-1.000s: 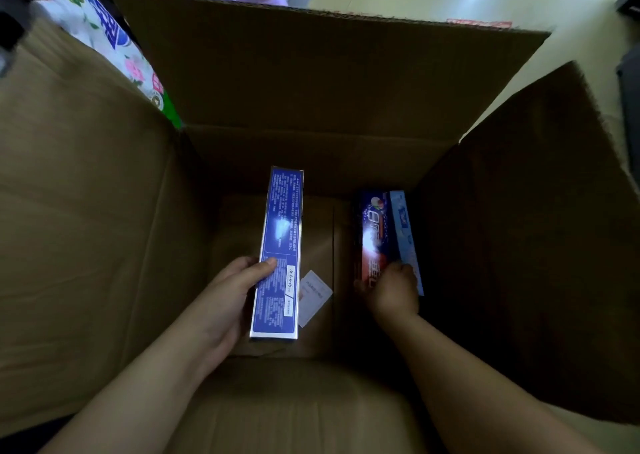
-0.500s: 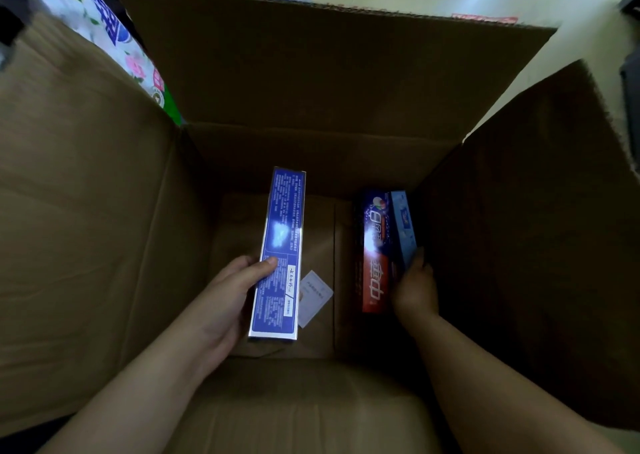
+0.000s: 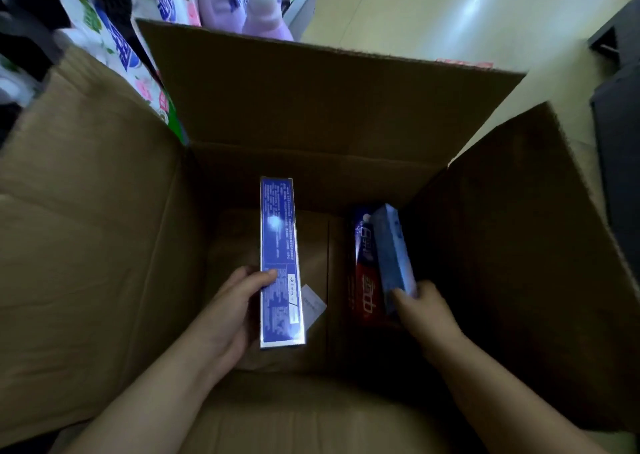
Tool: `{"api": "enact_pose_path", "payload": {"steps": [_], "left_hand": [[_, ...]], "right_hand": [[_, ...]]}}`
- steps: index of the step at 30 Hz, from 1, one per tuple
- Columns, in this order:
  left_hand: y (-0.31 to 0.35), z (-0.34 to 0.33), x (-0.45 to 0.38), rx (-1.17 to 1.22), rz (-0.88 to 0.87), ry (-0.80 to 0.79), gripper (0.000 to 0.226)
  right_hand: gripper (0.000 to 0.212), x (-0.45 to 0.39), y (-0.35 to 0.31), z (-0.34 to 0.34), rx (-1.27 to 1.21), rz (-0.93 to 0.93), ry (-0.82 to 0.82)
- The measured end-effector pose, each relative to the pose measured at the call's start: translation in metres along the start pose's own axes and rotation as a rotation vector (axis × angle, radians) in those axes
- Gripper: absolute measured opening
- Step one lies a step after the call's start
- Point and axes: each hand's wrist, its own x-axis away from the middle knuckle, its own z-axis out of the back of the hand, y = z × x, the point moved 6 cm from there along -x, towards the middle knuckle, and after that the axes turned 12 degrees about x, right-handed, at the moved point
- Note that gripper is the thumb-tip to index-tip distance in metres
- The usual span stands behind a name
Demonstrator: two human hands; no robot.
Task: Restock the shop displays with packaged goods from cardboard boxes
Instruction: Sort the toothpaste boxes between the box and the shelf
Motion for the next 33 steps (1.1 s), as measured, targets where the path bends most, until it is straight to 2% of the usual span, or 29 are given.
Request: {"api": "enact_pose_path", "payload": {"steps": [3, 5, 7, 10, 11, 13, 14, 18, 21, 23, 25, 26, 29, 33], "left_hand": [[0.002, -0.002, 0.001, 0.04, -0.012, -0.003, 0.019], [0.003, -0.005, 0.001, 0.074, -0.033, -0.005, 0.015], [0.005, -0.01, 0.002, 0.127, -0.054, -0.025, 0.019], [0.005, -0.019, 0.005, 0.177, -0.069, -0.111, 0.036], [0.005, -0.019, 0.005, 0.19, -0.078, -0.134, 0.04], [0.004, -0.019, 0.004, 0.235, -0.095, -0.162, 0.046], [0.004, -0.017, 0.002, 0.245, -0.092, -0.173, 0.047], [0.002, -0.015, 0.002, 0.258, -0.003, -0.239, 0.047], [0.004, -0.017, 0.002, 0.333, -0.005, -0.258, 0.046], [0.003, -0.019, 0.003, 0.31, -0.014, -0.238, 0.058], [-0.001, -0.02, 0.001, 0.236, -0.028, -0.233, 0.08], [-0.002, -0.018, 0.0, 0.21, -0.043, -0.218, 0.082], [-0.003, -0.01, -0.006, 0.161, -0.097, -0.179, 0.058], [-0.001, -0.006, -0.009, 0.106, -0.108, -0.185, 0.052]], "right_hand": [[0.019, 0.049, -0.023, 0.003, -0.138, 0.164, -0.061], [0.021, 0.075, -0.039, -0.003, -0.188, 0.292, -0.082], [0.039, 0.094, -0.054, -0.008, -0.115, 0.482, -0.009], [0.085, 0.118, -0.073, -0.028, 0.177, 0.689, 0.072], [0.091, 0.125, -0.078, -0.036, 0.285, 0.727, 0.104], [0.085, 0.13, -0.08, -0.045, 0.327, 0.828, 0.21], [0.08, 0.13, -0.079, -0.047, 0.288, 0.848, 0.22], [0.075, 0.132, -0.072, -0.051, 0.191, 0.793, 0.074], [0.079, 0.131, -0.073, -0.045, 0.122, 0.8, 0.171], [0.081, 0.127, -0.071, -0.045, 0.12, 0.774, 0.212], [0.08, 0.124, -0.07, -0.049, 0.127, 0.74, 0.197], [0.08, 0.123, -0.07, -0.051, 0.121, 0.739, 0.171], [0.078, 0.121, -0.068, -0.057, 0.071, 0.726, 0.045], [0.07, 0.115, -0.062, -0.062, 0.034, 0.677, -0.123]]}}
